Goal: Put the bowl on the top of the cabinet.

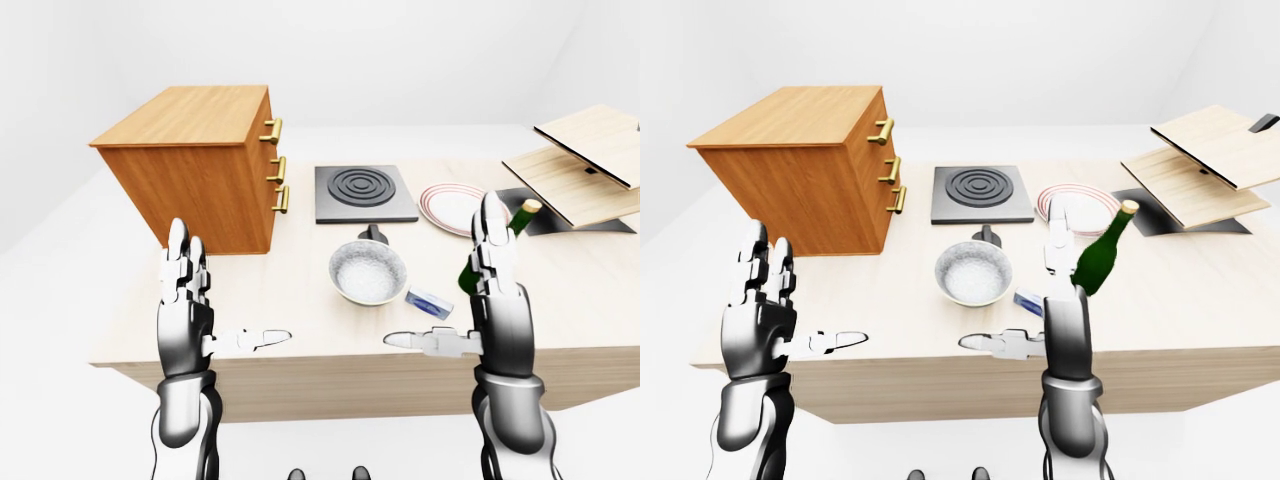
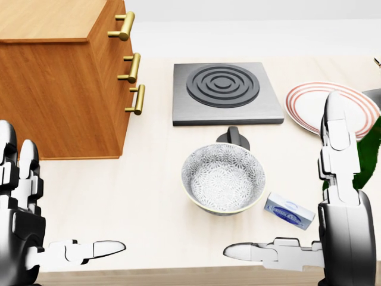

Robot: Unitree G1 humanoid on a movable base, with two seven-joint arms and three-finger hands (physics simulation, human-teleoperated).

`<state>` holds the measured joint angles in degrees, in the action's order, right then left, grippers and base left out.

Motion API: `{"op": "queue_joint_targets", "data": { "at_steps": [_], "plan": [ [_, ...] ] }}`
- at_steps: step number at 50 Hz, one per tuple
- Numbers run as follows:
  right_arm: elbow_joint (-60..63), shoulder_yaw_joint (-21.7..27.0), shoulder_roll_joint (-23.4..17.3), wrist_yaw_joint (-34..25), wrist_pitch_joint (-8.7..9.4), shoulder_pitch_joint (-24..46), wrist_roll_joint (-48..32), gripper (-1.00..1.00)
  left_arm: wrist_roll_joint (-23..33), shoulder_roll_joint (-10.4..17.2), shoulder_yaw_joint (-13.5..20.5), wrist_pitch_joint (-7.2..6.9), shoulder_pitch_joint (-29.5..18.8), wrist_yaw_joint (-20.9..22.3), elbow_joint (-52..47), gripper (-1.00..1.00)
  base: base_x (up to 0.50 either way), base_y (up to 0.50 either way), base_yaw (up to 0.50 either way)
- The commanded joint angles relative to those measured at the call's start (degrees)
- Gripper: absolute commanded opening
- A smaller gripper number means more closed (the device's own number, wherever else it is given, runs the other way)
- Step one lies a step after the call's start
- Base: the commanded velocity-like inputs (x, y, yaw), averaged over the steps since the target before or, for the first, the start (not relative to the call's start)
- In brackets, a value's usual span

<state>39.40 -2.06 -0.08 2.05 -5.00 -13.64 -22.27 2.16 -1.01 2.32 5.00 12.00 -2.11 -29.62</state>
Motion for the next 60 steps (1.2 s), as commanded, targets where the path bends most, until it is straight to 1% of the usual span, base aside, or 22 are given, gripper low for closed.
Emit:
{"op": "queue_joint_targets", "data": {
  "at_steps": [1,47,60],
  "plan": [
    [-0.7,0.0,-0.1,0.0,0.0,0.2,0.2,1.0,0.0,0.0,0.0,0.0,-0.1,0.0,0.4,1.0,0.0,0.43,0.0],
    [-2.2,0.4,0.0,-0.1,0.0,0.7,0.5,1.0,0.1,0.1,0.0,0.0,-0.6,-0.2,0.8,1.0,0.0,0.42,0.0],
    [-2.4,-0.2,-0.2,-0.3,0.0,0.3,0.7,1.0,0.0,0.1,0.0,0.0,-0.4,0.1,1.4,1.0,0.0,0.0,0.0]
  ]
}}
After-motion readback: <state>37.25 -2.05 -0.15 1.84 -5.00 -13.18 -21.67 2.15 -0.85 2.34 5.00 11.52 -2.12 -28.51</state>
